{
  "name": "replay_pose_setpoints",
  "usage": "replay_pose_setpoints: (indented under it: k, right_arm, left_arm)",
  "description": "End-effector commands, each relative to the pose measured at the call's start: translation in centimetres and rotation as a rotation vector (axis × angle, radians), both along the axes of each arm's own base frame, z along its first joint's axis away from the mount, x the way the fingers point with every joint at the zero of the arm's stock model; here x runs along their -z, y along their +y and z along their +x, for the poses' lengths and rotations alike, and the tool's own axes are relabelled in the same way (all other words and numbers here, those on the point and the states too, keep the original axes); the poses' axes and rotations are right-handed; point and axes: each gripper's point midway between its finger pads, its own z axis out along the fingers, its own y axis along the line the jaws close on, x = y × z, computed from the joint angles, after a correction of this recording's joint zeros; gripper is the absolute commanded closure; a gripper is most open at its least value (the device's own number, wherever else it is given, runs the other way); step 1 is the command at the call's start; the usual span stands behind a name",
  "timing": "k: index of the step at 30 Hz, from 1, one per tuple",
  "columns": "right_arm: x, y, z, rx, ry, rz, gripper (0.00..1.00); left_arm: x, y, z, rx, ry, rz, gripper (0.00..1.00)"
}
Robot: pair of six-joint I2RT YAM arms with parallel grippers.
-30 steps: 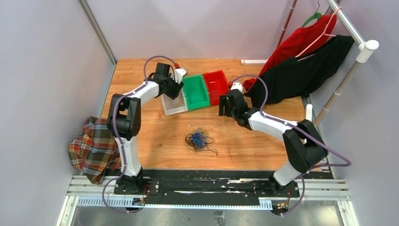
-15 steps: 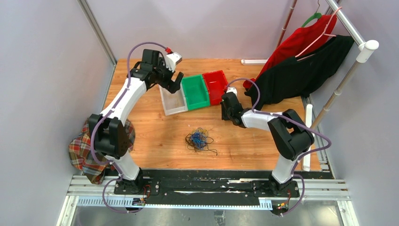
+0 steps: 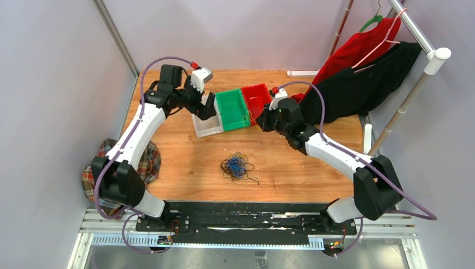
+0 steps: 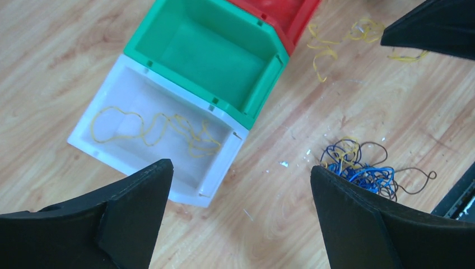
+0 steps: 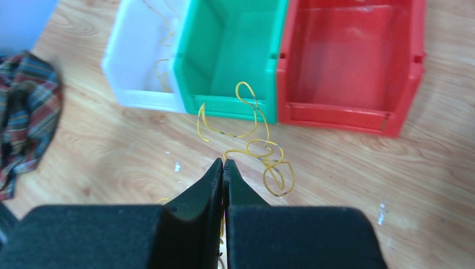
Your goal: Untangle the cables
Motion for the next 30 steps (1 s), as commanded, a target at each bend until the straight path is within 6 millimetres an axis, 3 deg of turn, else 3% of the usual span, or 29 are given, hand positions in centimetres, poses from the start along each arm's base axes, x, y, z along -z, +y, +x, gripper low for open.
replay_pose_setpoints:
  k: [1,6,13,18,24,30]
  right_arm:
    - [-4.2,2.7,-0.7,-0.148,-0.039,0.115,0.99]
    - [-8.2,5.5,-0.6,-0.235,-0.089,0.190,0.99]
    - [-9.9,10.9,1.3,-0.316,-0.113,0.203,0.99]
    - [-9.5,14.6,2.6,-0.352,-0.126,0.175,0.99]
    - [-8.3,18.0,3.9,-0.394,-0.092,0.155,0.99]
    - [-9.1,19.8,1.3,-0.535,-0.040,0.245,0.99]
  left_arm:
    - [1.8,0.4,-1.2,-0.009,0.036,0.016,0.02]
    - [3.4,2.8,-1.7,-0.083,0.081,-0.013,0.02]
    - [6.0,7.1,-1.5,-0.208,0.150,-0.067,0.00]
    - [8.5,9.8,-0.9,-0.306,0.183,-0.085,0.07]
    - [7.9,11.0,-1.7,-0.251,0.218,-0.152,0.11]
    - [4.0,7.6,-4.7,0.038,0.117,-0.251,0.10]
